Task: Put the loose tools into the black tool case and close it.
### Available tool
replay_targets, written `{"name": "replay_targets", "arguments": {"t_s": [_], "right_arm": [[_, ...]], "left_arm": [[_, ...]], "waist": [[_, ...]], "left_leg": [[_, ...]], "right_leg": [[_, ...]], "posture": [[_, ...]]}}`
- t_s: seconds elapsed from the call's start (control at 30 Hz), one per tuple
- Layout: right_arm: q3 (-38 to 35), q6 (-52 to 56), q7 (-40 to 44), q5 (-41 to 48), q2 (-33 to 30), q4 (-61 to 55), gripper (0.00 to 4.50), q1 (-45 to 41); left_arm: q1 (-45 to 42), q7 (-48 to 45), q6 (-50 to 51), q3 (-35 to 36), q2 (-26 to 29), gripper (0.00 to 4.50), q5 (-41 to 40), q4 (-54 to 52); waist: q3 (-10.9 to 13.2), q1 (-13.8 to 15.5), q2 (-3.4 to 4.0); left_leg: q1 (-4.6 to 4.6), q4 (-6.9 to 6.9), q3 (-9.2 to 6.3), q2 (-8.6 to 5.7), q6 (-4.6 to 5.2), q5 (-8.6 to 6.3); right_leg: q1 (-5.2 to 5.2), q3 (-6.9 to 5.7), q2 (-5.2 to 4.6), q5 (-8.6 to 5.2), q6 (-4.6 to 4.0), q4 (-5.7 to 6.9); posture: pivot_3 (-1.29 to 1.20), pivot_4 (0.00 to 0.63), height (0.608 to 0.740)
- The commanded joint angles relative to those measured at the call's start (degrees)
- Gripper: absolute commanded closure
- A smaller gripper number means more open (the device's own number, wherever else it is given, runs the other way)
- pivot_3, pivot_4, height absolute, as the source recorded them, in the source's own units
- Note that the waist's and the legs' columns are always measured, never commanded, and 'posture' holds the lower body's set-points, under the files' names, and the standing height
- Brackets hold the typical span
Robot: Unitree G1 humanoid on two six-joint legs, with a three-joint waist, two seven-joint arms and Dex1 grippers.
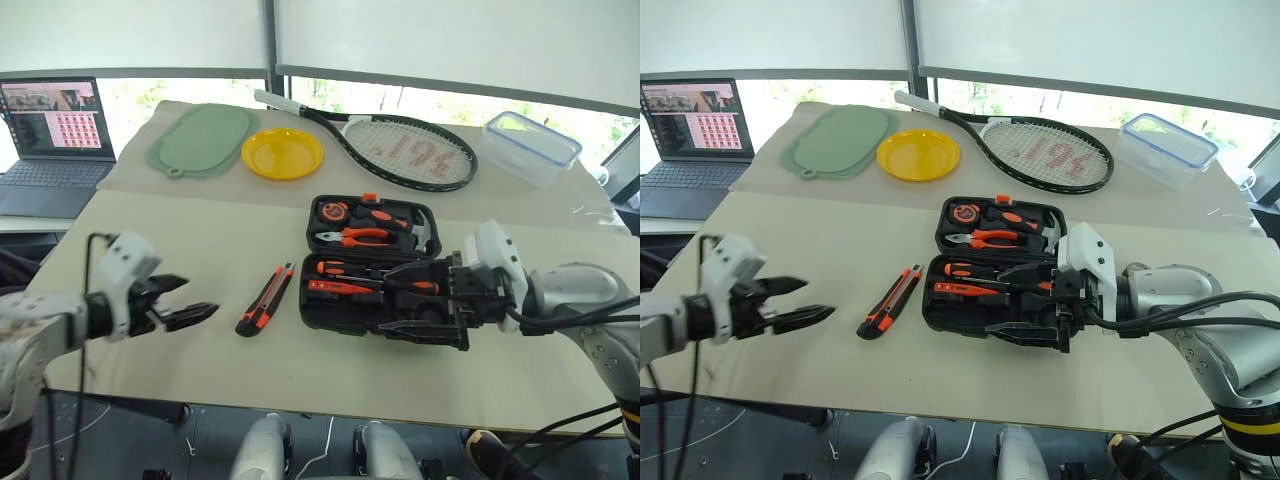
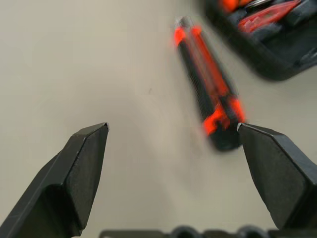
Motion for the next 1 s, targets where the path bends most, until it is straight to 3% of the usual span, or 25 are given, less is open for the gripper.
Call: {"name": "replay_targets", "arguments": {"t_s": [0.03, 0.13, 0.3, 0.47, 0.6, 0.7, 0.8, 0.9, 1.0], "right_arm": [[-2.1, -0.5, -0.1, 0.6, -0.2, -1.5, 0.0, 0.2], [-3.3, 0.4, -1.2, 1.9, -0.2, -3.2, 0.0, 1.8], [-4.6, 1.5, -2.6, 3.3, -0.5, -5.5, 0.0, 4.1], [-4.6, 1.7, -4.1, 3.2, -0.3, -6.3, 0.0, 4.4], [-4.3, 0.5, -4.6, 1.6, -0.4, -6.7, 0.0, 5.1], [-4.6, 0.4, -4.6, 1.6, -0.5, -7.2, 0.0, 5.5], [-5.0, 0.5, -4.7, 1.9, -0.5, -7.4, 0.0, 5.6], [-5.1, 0.3, -4.9, 1.6, -0.3, -7.5, 0.0, 5.6], [-5.5, -0.2, -5.9, 1.1, 0.4, -7.3, 0.0, 6.0]], "left_arm": [[-6.0, 8.6, 11.7, -6.3, -2.4, 0.01, -0.1, -2.1], [-9.1, 12.4, 16.1, -11.5, -5.4, 0.01, -0.3, -2.7], [-11.8, 16.5, 13.6, -21.5, -7.2, 0.01, 2.5, 3.2], [-13.1, 17.0, 8.1, -29.8, -4.6, 0.01, 6.2, 8.7], [-13.2, 16.6, 5.5, -32.1, -3.8, 0.01, 7.2, 10.5], [-12.5, 16.7, 5.4, -30.9, -5.0, 0.59, 6.7, 10.7], [-11.6, 16.6, 5.2, -30.1, -5.2, 1.83, 6.4, 10.3], [-10.2, 16.8, 5.0, -28.7, -5.1, 2.75, 6.3, 10.3], [-8.5, 17.0, 3.5, -25.3, -4.1, 2.75, 6.9, 11.6]], "waist": [[0.0, -0.3, 0.02], [0.0, -1.2, 0.0], [0.0, -1.4, 0.0], [0.0, -1.2, 0.01], [-0.1, -1.1, 0.15], [-0.1, -1.1, 0.19], [-0.1, -1.1, 0.21], [-0.1, -1.3, 0.21], [-0.1, -1.4, 0.22]], "left_leg": [[-0.01, -0.01, 0.0, -0.03, 0.0, 0.01], [-0.02, -0.2, 0.0, 0.0, -0.12, 0.08], [0.03, -0.34, 0.0, 0.0, -0.18, 0.13], [0.11, -0.34, -0.01, -0.03, -0.18, 0.14], [0.3, -0.37, 0.0, -0.02, -0.18, 0.14], [0.41, -0.39, 0.01, -0.01, -0.18, 0.14], [0.41, -0.4, 0.01, 0.0, -0.18, 0.14], [0.4, -0.47, 0.02, 0.0, -0.18, 0.14], [0.41, -0.54, 0.04, 0.0, -0.18, 0.14]], "right_leg": [[-0.03, 0.03, 0.04, -0.01, 0.0, 0.04], [-0.11, 0.09, 0.22, -0.04, -0.07, 0.04], [-0.14, 0.15, 0.25, -0.07, -0.13, 0.03], [-0.05, 0.14, 0.21, -0.07, -0.13, 0.02], [0.1, 0.15, 0.19, -0.07, -0.14, 0.01], [0.21, 0.15, 0.19, -0.09, -0.17, 0.02], [0.2, 0.16, 0.19, -0.1, -0.17, 0.02], [0.19, 0.17, 0.19, -0.1, -0.17, -0.01], [0.13, 0.19, 0.19, -0.11, -0.19, -0.01]], "posture": [[0.0, 0.15, 0.738], [0.0, 0.15, 0.738], [0.0, 0.15, 0.738], [0.0, 0.15, 0.738], [0.0, 0.15, 0.738], [0.0, 0.15, 0.738], [0.0, 0.15, 0.738], [0.0, 0.15, 0.738], [0.0, 0.15, 0.738]]}}
